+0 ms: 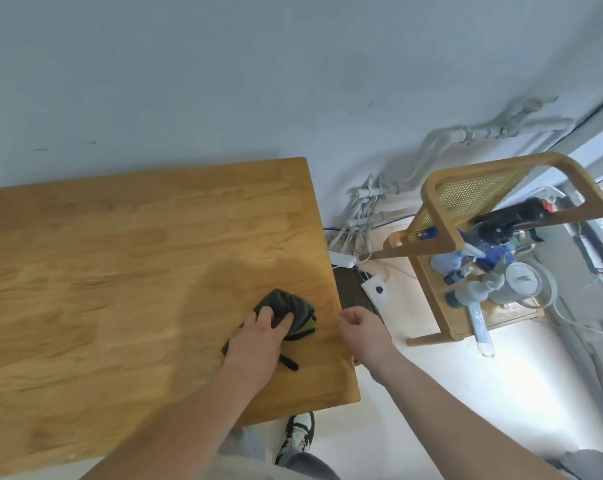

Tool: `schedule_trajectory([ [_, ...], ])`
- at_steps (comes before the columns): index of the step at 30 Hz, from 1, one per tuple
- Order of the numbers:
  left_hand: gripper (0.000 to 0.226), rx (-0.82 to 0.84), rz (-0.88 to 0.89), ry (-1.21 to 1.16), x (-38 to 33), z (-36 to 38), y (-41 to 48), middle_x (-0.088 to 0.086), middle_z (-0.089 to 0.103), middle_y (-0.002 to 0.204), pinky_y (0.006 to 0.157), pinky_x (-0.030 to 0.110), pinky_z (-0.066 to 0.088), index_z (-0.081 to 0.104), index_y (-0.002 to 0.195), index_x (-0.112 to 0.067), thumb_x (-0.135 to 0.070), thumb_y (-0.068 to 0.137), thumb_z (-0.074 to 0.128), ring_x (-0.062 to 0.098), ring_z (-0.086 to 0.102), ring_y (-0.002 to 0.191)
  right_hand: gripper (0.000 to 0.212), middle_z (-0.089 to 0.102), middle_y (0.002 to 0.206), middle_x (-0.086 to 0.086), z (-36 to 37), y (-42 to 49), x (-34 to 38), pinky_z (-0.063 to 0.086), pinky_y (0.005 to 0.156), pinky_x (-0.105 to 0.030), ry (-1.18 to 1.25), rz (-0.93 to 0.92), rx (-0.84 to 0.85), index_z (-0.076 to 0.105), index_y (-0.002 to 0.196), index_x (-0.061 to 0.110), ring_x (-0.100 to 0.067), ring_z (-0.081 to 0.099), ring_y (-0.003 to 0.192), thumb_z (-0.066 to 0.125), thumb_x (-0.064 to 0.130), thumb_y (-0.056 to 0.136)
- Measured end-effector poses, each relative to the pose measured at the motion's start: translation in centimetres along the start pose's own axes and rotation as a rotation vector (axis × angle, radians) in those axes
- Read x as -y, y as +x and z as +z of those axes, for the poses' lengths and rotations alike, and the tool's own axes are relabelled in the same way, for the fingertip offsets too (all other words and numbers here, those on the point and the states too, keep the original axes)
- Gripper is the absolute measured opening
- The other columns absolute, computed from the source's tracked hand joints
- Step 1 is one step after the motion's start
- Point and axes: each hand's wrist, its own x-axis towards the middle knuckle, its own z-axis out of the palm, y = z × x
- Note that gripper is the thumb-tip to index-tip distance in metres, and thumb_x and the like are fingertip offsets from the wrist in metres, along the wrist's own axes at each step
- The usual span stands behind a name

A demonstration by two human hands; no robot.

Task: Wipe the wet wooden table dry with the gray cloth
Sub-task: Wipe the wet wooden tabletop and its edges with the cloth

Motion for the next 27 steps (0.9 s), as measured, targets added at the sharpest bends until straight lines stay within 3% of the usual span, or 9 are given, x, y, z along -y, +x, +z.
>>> schedule_trajectory([
  [4, 0.07, -0.027, -0.009, 0.072, 5.9, -1.4, 3.9, 0.004, 0.025, 0.146, 0.094, 0.041, 0.047, 0.007, 0.161, -0.041, -0.023, 0.106, 0.047, 0.029, 0.034, 0.126, 0.03, 0.062, 0.103, 0.005, 1.9, 3.1, 4.4, 0.055, 0.083, -0.035, -0.094, -0.107, 0.0, 0.061, 0.127, 0.02, -0.014, 0.062, 0.092, 0.06, 0.031, 0.1],
  [7, 0.059, -0.043, 0.132, 0.017, 8.8, -3.6, 7.9, 0.0, 0.028, 0.141, 0.092, 0.038, 0.049, 0.013, 0.161, -0.042, -0.033, 0.109, 0.04, 0.024, 0.034, 0.124, 0.039, 0.062, 0.118, -0.001, 3.3, 6.5, 7.3, 0.048, 0.082, -0.029, -0.229, -0.174, -0.028, 0.058, 0.135, 0.018, -0.017, 0.061, 0.105, 0.061, 0.031, 0.098],
  [10, 0.054, -0.041, 0.343, 0.054, 11.2, -6.1, 12.5, -0.002, 0.03, 0.143, 0.095, 0.038, 0.048, 0.016, 0.16, -0.045, -0.041, 0.109, 0.036, 0.022, 0.033, 0.126, 0.05, 0.057, 0.133, -0.008, 3.7, 10.3, 10.2, 0.049, 0.1, -0.039, -0.378, -0.23, -0.102, 0.053, 0.141, 0.019, -0.028, 0.055, 0.124, 0.064, 0.032, 0.094],
  [12, 0.052, -0.048, 0.441, 0.094, 12.7, -7.8, 15.8, -0.003, 0.03, 0.144, 0.101, 0.039, 0.045, 0.019, 0.159, -0.046, -0.042, 0.109, 0.034, 0.023, 0.033, 0.127, 0.059, 0.05, 0.139, -0.013, 3.4, 12.9, 12.7, 0.046, 0.103, -0.044, -0.518, -0.246, -0.112, 0.046, 0.145, 0.018, -0.034, 0.049, 0.129, 0.068, 0.032, 0.092],
  [16, 0.051, -0.071, 0.601, 0.167, 15.6, -10.8, 21.2, -0.002, 0.033, 0.146, 0.101, 0.045, 0.045, 0.024, 0.155, -0.048, -0.037, 0.108, 0.041, 0.024, 0.034, 0.13, 0.124, 0.033, 0.158, -0.019, 2.6, 18.4, 17.6, 0.045, 0.11, -0.053, -0.704, -0.086, -0.093, 0.012, 0.16, 0.016, -0.04, 0.041, 0.141, 0.091, 0.045, 0.069],
  [18, 0.052, -0.168, 0.615, 0.243, 17.3, -12.3, 24.2, -0.002, 0.037, 0.147, 0.102, 0.045, 0.04, 0.028, 0.154, -0.049, -0.035, 0.107, 0.044, 0.027, 0.038, 0.13, 0.143, 0.03, 0.161, -0.017, 2.6, 20.8, 19.6, 0.046, 0.109, -0.055, -0.677, -0.023, -0.024, 0.0, 0.161, 0.024, -0.039, 0.04, 0.144, 0.097, 0.046, 0.059],
  [23, 0.052, -0.278, 0.214, 0.197, 17.7, -16.0, 32.4, -0.002, 0.025, 0.163, 0.117, 0.049, 0.02, 0.024, 0.156, -0.047, -0.039, 0.106, 0.037, 0.03, 0.026, 0.141, 0.138, 0.055, 0.143, -0.013, 1.9, 24.4, 24.2, 0.057, 0.093, -0.056, -0.764, 0.008, -0.065, 0.002, 0.16, 0.02, -0.037, 0.059, 0.124, 0.097, 0.043, 0.062],
  [25, 0.059, -0.246, 0.306, 0.248, 15.5, -16.6, 35.0, -0.001, 0.017, 0.169, 0.12, 0.051, 0.018, 0.017, 0.157, -0.045, -0.037, 0.105, 0.044, 0.032, 0.024, 0.145, 0.129, 0.061, 0.132, -0.009, 1.7, 25.4, 25.0, 0.057, 0.094, -0.052, -0.784, 0.056, -0.083, 0.019, 0.155, 0.014, -0.033, 0.062, 0.118, 0.097, 0.05, 0.059],
  [27, 0.062, -0.154, 0.435, 0.243, 13.3, -17.5, 37.6, -0.003, 0.01, 0.172, 0.116, 0.046, 0.031, 0.013, 0.159, -0.045, -0.036, 0.107, 0.045, 0.031, 0.028, 0.145, 0.106, 0.062, 0.121, -0.005, 2.0, 25.9, 25.3, 0.057, 0.094, -0.048, -0.792, 0.119, -0.05, 0.041, 0.136, 0.01, -0.03, 0.063, 0.113, 0.096, 0.054, 0.056],
])
